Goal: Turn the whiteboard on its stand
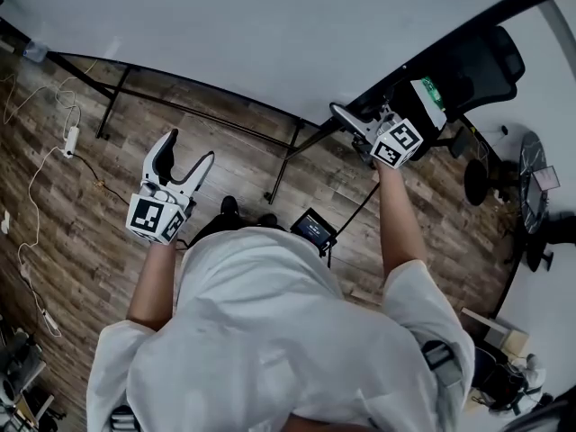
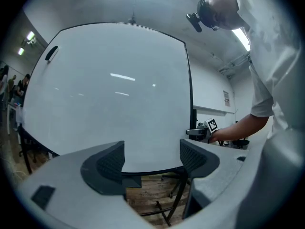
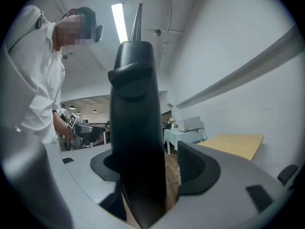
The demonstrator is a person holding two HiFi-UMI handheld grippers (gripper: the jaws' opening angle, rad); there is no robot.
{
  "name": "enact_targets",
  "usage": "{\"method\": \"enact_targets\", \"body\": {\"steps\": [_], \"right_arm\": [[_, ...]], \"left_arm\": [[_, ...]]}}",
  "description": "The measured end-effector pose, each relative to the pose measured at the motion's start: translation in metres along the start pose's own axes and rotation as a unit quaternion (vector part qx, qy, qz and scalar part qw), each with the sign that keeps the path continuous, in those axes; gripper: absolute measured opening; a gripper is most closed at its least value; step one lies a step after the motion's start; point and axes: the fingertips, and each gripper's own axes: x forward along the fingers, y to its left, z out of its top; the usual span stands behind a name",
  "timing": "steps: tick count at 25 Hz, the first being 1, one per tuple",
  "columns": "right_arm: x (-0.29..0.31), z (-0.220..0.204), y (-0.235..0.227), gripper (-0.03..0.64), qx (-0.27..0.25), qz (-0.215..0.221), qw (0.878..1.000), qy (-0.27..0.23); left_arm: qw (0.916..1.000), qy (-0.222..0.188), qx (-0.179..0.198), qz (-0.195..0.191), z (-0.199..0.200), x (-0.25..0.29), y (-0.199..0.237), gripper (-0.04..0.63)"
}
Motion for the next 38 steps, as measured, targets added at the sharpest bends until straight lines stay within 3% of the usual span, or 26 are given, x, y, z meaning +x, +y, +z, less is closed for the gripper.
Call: {"method": "enact_targets", "body": {"steps": [3, 6, 10, 23, 38], "right_arm": [[0.007, 0.001, 0.009, 0.282, 0.004, 0.018, 1.000, -0.005], [0.006, 0.001, 0.020, 0.196, 0.000, 0.031, 1.000, -0.007], [0.005, 0.000, 0.017, 0.175, -0.014, 0.028, 0.999, -0.003], [0.001, -0.001, 0.018, 0.143, -0.039, 0.028, 0.999, 0.001], [-0.016, -0.004, 0.023, 0.130, -0.052, 0.048, 0.997, 0.009]], "left_arm": [[1.0000, 0.001, -0.004, 0.008, -0.006, -0.009, 0.004, 0.348], [1.0000, 0.002, -0.006, 0.007, -0.010, -0.013, 0.005, 0.348], [0.9999, 0.000, -0.010, 0.006, -0.010, -0.008, 0.008, 0.348], [0.9999, -0.003, -0.008, -0.015, -0.007, 0.004, 0.008, 0.348], [0.9988, -0.028, -0.005, 0.039, 0.007, -0.011, -0.012, 0.348]]}}
